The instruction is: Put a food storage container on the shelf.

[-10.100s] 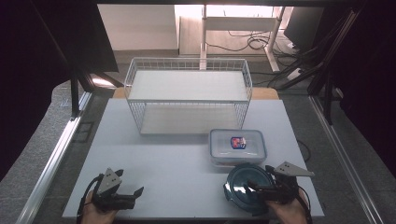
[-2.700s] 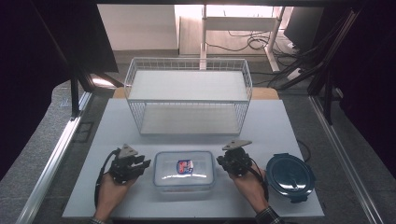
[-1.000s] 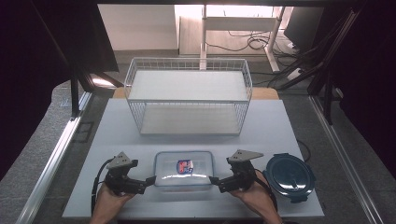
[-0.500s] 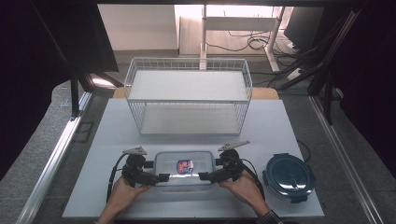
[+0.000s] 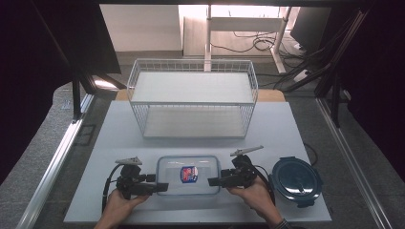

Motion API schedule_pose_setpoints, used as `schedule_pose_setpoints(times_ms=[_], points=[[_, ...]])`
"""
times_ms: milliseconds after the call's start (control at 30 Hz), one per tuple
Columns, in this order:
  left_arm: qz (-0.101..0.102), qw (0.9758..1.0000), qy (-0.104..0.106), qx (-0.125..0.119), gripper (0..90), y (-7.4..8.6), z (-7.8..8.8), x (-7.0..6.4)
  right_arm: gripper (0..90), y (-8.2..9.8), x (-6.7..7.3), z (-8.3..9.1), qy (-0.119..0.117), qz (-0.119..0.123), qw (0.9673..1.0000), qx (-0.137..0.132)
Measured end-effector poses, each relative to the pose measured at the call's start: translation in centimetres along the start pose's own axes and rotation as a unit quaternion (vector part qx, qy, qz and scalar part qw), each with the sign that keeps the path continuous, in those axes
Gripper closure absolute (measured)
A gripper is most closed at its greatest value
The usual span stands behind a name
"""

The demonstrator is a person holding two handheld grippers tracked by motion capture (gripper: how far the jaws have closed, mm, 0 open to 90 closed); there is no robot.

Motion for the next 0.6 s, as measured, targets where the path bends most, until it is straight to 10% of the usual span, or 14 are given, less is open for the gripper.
schedule_pose_setpoints(times_ms=[133,600], points=[[0.008,0.9996,0.008,-0.025,45.0,0.2,0.8,-0.1,46.5,0.4,0.3,1.2,-0.011,-0.009,0.9997,-0.019],[0.010,0.9987,-0.005,-0.050,50.0,0.2,1.2,-0.5,52.6,1.2,0.7,1.8,-0.015,-0.009,0.9984,-0.054]])
Point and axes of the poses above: each handheld gripper's, and its own axes: z roughly backward along the jaws, y roughly out of its underside, x roughly to its left, the point moved 3 cm from there along -z, roughly forward along the jaws, and after that the axes turned 1 degree about z, right-handed, at the moved point
